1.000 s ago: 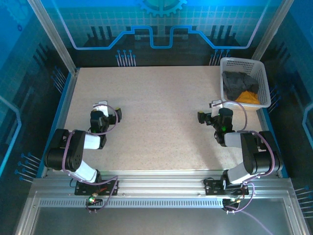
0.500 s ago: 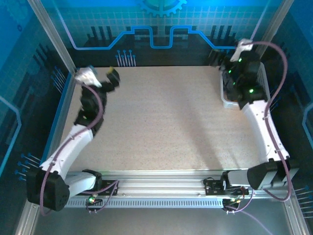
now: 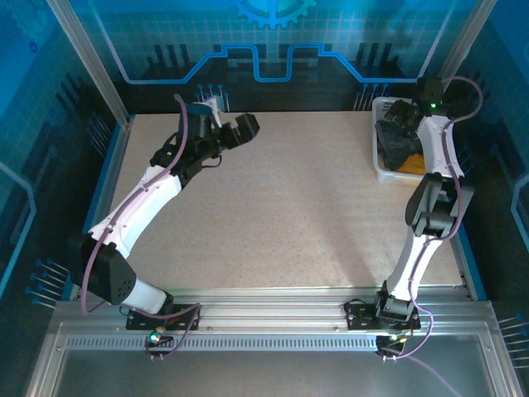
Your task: Fold and stack the t-shirts
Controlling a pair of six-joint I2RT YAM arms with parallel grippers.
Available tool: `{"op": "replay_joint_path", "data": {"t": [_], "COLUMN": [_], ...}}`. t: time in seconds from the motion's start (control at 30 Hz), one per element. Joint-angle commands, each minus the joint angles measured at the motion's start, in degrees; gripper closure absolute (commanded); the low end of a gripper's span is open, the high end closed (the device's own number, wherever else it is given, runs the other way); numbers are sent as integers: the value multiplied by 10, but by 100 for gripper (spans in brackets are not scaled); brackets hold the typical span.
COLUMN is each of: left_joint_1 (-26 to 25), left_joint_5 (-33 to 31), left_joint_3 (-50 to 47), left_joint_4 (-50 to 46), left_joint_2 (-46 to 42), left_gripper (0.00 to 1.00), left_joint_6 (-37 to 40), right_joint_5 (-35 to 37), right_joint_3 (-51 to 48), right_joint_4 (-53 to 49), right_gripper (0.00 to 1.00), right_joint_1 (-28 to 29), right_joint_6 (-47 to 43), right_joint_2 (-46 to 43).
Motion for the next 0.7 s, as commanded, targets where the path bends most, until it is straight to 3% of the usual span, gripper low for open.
{"op": "replay_joint_path", "data": {"t": [0.0, 0.1, 0.33, 0.67], "left_joint_1": [-28, -48, -67, -71], "left_joint_5": [50, 52, 53, 47], "left_joint_3": [27, 38, 41, 16], "left_joint_4": [-35, -53, -86, -95], "left_joint_2": [-14, -21, -39, -62], "left_gripper": [1, 1, 1, 1], "left_joint_6": [-4, 6, 17, 16], "right_joint_5": [-32, -26, -22, -23], "right_joint_3": [56, 64, 31, 21], "right_joint_4": [-48, -63, -25, 16], "right_gripper": [4, 7, 25, 80], "right_joint_1": [3, 3, -7, -1], "right_joint_6": [35, 69, 151, 171], "right_joint_2": [43, 81, 105, 96]}}
